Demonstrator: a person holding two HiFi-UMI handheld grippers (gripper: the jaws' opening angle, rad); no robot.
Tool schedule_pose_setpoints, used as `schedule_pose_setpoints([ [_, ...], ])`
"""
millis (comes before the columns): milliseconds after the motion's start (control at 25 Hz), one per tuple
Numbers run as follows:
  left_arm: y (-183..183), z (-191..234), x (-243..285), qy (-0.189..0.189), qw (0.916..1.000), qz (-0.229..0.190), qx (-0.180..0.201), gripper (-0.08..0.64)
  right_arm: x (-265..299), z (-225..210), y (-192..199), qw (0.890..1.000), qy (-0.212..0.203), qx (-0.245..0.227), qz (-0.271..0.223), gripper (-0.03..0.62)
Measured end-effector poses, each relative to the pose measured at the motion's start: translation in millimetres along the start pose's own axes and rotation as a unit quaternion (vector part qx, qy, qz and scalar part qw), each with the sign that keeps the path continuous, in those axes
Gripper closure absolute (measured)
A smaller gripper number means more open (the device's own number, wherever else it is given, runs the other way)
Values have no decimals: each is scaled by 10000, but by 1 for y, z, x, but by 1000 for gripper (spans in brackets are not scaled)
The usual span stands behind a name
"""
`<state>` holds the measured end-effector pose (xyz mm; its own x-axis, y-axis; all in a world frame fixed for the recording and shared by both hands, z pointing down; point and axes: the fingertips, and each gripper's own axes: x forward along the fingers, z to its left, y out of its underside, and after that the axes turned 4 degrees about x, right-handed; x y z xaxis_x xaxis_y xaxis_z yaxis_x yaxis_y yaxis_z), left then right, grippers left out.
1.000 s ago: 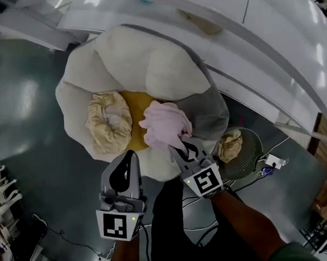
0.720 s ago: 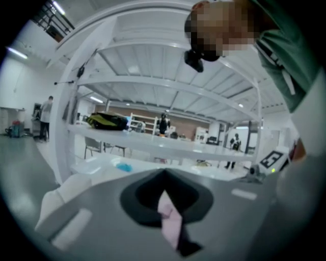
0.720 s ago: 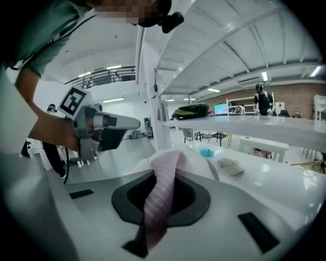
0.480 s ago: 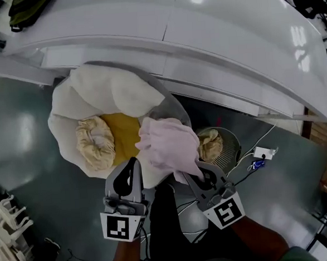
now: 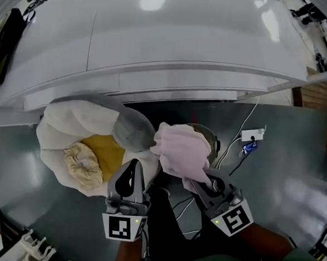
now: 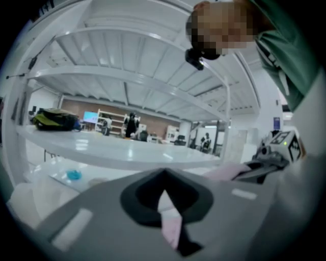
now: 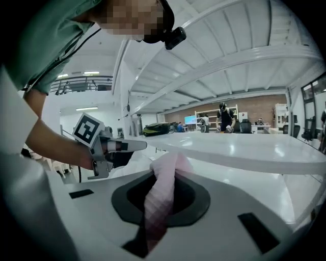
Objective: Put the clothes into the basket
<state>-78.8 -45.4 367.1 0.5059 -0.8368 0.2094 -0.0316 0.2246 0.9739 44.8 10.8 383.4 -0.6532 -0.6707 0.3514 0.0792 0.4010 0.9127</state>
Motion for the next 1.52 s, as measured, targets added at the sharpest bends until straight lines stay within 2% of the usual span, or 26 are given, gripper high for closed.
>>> schedule_pose_setpoints([
  [240,-12,-68,48,455,9989,49,74,560,-58,-53,4,9994,318,-93,30,555],
  [360,-12,-96,68,623,9980,90,96,560,-70,-72,23,9991,355,-111,194,555],
  [520,6,-116,86,769,9967,228,128,560,-66,-84,68,9975,333,-119,614,555],
  [760,54,-125,112,800,9950,571,161,560,-43,-102,139,9955,330,-2,883,555],
  [1040,128,-118,129,633,9934,943,160,560,-9,-118,254,9887,211,-17,1485,555],
  [1280,176,-110,129,471,9921,1157,126,560,14,-132,338,9779,55,65,2089,555],
  [1520,208,-102,127,343,9908,1306,40,560,25,-143,389,9655,-118,137,2597,554],
])
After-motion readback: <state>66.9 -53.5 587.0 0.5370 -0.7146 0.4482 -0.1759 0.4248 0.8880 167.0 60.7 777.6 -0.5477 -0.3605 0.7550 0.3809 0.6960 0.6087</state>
